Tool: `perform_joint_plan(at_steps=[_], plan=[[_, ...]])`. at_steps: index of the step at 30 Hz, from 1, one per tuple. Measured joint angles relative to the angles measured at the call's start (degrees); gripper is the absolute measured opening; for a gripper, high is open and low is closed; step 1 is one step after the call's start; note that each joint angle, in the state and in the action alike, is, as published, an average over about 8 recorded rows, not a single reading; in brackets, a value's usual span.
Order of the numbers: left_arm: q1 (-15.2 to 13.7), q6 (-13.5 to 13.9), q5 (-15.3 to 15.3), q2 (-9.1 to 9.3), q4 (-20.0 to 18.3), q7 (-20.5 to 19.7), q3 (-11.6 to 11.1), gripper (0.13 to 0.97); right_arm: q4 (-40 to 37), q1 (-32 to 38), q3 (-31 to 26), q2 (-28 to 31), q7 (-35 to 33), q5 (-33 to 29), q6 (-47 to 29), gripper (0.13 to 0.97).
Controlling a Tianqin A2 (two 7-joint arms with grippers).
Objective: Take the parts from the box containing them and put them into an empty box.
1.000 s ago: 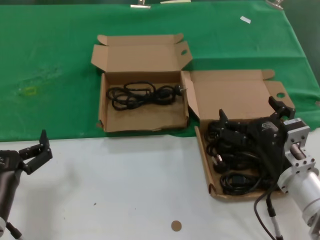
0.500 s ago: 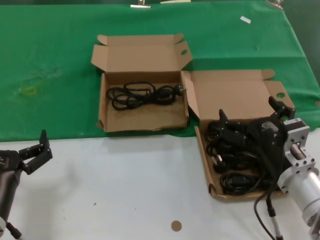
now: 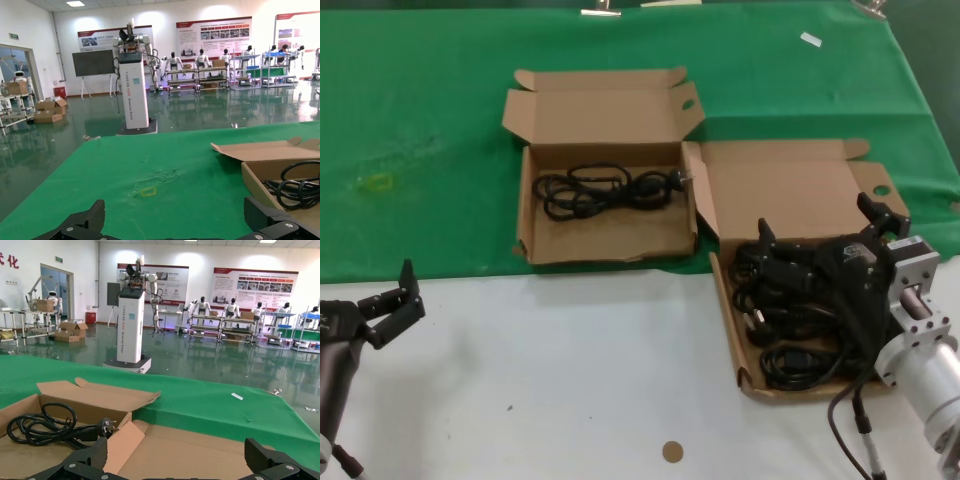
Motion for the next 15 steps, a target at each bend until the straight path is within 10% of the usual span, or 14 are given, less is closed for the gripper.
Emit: perform_joint_plan(at_steps=[15], plan=[[0.0, 0.0, 0.0, 0.0, 0.0, 0.0, 0.0, 0.966, 0.0, 0.0, 0.0, 0.0, 0.0, 0.0, 0.0, 0.966]])
